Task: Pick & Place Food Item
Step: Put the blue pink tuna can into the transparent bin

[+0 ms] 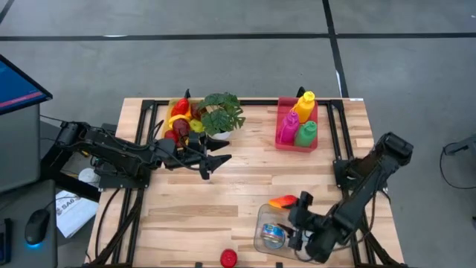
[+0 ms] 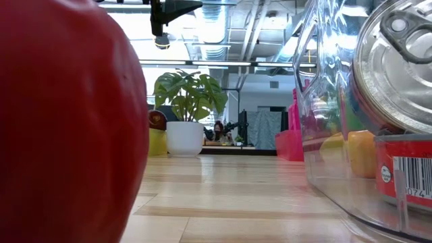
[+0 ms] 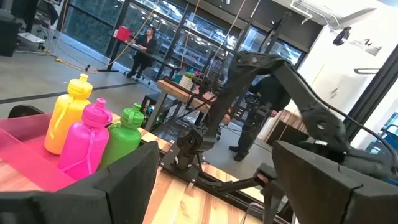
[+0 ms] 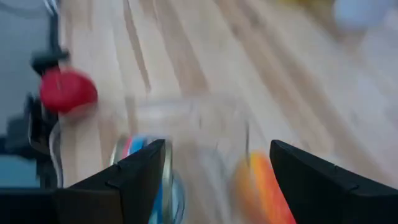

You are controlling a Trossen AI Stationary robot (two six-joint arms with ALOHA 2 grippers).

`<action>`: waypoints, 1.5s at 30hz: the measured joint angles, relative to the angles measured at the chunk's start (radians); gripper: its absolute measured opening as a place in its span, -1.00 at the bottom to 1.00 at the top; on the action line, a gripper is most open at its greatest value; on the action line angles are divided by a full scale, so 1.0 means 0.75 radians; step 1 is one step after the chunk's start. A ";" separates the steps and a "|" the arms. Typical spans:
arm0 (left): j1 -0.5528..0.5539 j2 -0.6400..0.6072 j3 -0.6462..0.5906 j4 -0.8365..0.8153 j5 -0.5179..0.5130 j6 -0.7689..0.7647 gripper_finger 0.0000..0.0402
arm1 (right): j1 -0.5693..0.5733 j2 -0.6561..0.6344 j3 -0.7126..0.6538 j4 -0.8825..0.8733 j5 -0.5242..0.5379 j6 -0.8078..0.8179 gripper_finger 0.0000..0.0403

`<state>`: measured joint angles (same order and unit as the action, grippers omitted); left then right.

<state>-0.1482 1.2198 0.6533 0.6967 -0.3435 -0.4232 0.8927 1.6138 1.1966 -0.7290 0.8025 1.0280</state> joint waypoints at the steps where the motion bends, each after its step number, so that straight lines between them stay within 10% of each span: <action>1: 0.000 0.000 0.000 0.000 0.000 0.000 0.52 | 0.005 0.032 0.038 -0.063 -0.044 0.051 0.41; 11: 0.002 0.000 0.000 0.000 0.000 0.000 0.52 | 0.069 0.242 0.269 -0.241 -0.315 0.199 0.41; 45: 0.009 0.001 0.000 -0.048 -0.001 0.001 0.52 | 0.026 0.259 0.159 -0.023 -0.231 0.330 0.41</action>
<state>-0.1417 1.2201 0.6533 0.6605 -0.3439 -0.4229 0.9120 1.8084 1.3155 -0.7460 0.6292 1.2754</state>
